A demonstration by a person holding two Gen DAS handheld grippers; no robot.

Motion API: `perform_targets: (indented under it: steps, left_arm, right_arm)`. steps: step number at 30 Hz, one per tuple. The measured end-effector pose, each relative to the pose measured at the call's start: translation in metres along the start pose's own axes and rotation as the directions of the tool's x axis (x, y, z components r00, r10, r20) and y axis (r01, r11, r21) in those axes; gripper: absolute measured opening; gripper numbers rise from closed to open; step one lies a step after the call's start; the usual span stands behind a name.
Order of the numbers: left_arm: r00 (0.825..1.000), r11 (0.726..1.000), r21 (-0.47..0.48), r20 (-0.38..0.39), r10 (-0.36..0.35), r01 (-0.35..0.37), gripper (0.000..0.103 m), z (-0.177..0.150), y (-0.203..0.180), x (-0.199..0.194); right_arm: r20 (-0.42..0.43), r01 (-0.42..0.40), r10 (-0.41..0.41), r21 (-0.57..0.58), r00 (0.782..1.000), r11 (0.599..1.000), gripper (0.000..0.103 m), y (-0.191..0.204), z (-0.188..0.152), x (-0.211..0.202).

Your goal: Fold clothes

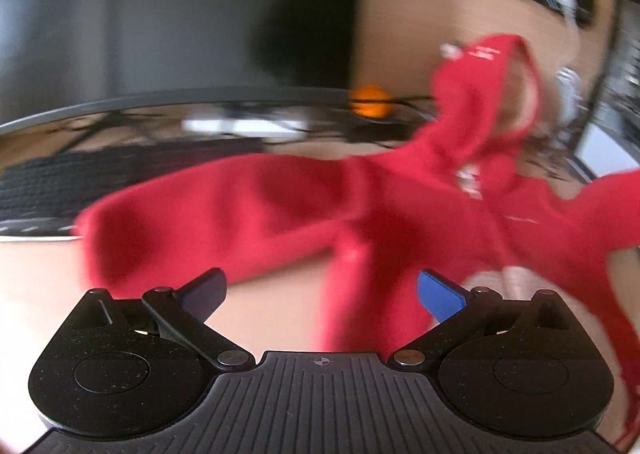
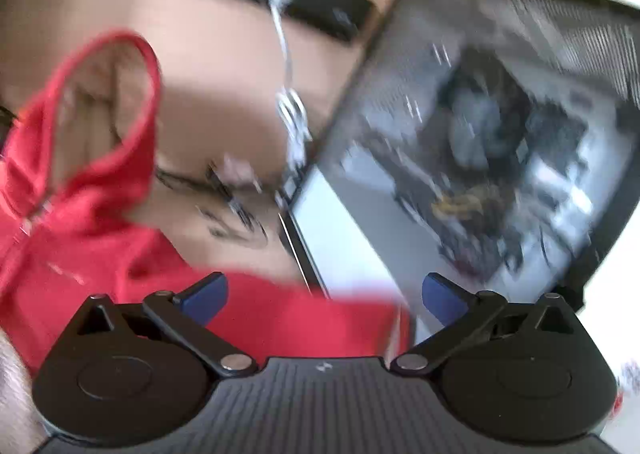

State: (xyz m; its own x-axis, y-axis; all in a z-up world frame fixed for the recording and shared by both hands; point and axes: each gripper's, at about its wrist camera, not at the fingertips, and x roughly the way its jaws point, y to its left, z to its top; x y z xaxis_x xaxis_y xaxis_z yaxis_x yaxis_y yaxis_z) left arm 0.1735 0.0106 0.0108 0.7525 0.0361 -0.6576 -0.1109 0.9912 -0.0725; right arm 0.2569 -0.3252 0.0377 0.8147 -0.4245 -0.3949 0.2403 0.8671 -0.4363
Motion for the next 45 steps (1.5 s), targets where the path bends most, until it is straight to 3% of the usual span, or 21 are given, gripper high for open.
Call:
perform_targets:
  steps: [5, 9, 17, 19, 21, 22, 24, 25, 28, 30, 32, 34, 36, 38, 41, 45]
  left_arm:
    - [0.994, 0.996, 0.026, -0.076, -0.082, 0.084, 0.103, -0.010, -0.033, 0.028]
    - [0.981, 0.995, -0.035, -0.165, -0.097, 0.093, 0.103, -0.023, -0.036, 0.049]
    - [0.984, 0.997, -0.072, -0.174, -0.046, 0.034, 0.103, -0.042, -0.039, 0.049]
    - [0.981, 0.995, -0.096, -0.190, -0.036, 0.018, 0.103, -0.040, -0.038, 0.049]
    - [0.977, 0.994, -0.105, -0.214, -0.021, -0.001, 0.103, -0.037, -0.040, 0.049]
    - [0.973, 0.996, -0.092, -0.232, -0.006, -0.016, 0.103, -0.037, -0.042, 0.048]
    - [0.965, 0.996, -0.075, -0.261, 0.021, -0.042, 0.103, -0.041, -0.046, 0.042]
    - [0.962, 0.996, -0.073, -0.270, 0.030, -0.051, 0.103, -0.043, -0.047, 0.039]
    - [0.957, 0.992, -0.098, -0.285, 0.045, -0.076, 0.103, -0.048, -0.048, 0.031]
    - [0.954, 0.990, -0.101, -0.294, 0.063, -0.097, 0.103, -0.046, -0.051, 0.032]
    - [0.949, 0.987, -0.108, -0.303, 0.083, -0.120, 0.103, -0.044, -0.053, 0.035]
    - [0.946, 0.983, -0.119, -0.309, 0.097, -0.140, 0.103, -0.041, -0.054, 0.038]
    - [0.947, 0.982, -0.122, -0.307, 0.099, -0.142, 0.103, -0.040, -0.055, 0.039]
    - [0.951, 0.985, -0.124, -0.299, 0.081, -0.123, 0.103, -0.039, -0.054, 0.038]
    - [0.957, 0.988, -0.129, -0.286, 0.044, -0.084, 0.103, -0.040, -0.050, 0.035]
    - [0.960, 0.994, -0.101, -0.279, 0.013, -0.043, 0.103, -0.043, -0.046, 0.032]
  right_arm:
    - [0.123, -0.116, 0.128, -0.100, 0.984, 0.988, 0.103, 0.018, 0.045, 0.007]
    - [0.205, -0.203, 0.240, -0.187, 0.949, 0.961, 0.103, 0.043, 0.096, 0.031]
    - [0.123, -0.382, 0.418, -0.238, 0.900, 0.893, 0.103, 0.111, 0.153, 0.128]
    - [0.109, -0.328, 0.367, -0.273, 0.924, 0.904, 0.103, 0.133, 0.159, 0.151]
    - [0.171, -0.192, 0.253, -0.308, 0.952, 0.932, 0.103, 0.149, 0.159, 0.160]
    - [0.238, -0.127, 0.206, -0.309, 0.949, 0.943, 0.103, 0.151, 0.159, 0.155]
    - [0.397, -0.069, 0.179, -0.277, 0.900, 0.958, 0.103, 0.143, 0.164, 0.130]
    - [0.465, -0.073, 0.190, -0.259, 0.865, 0.963, 0.103, 0.137, 0.171, 0.114]
    - [0.625, -0.116, 0.220, -0.203, 0.749, 0.972, 0.103, 0.123, 0.201, 0.071]
    - [0.685, -0.173, 0.235, -0.159, 0.689, 0.972, 0.103, 0.116, 0.220, 0.048]
    - [0.695, -0.230, 0.271, -0.155, 0.666, 0.961, 0.103, 0.117, 0.228, 0.038]
    - [0.632, -0.250, 0.353, -0.250, 0.689, 0.935, 0.103, 0.135, 0.227, 0.042]
    - [0.523, -0.239, 0.401, -0.351, 0.752, 0.905, 0.103, 0.160, 0.217, 0.055]
    - [0.422, -0.248, 0.429, -0.420, 0.798, 0.873, 0.103, 0.176, 0.203, 0.067]
    - [0.330, -0.295, 0.453, -0.431, 0.828, 0.853, 0.103, 0.175, 0.183, 0.075]
    - [0.222, -0.396, 0.472, -0.314, 0.853, 0.863, 0.103, 0.145, 0.158, 0.074]
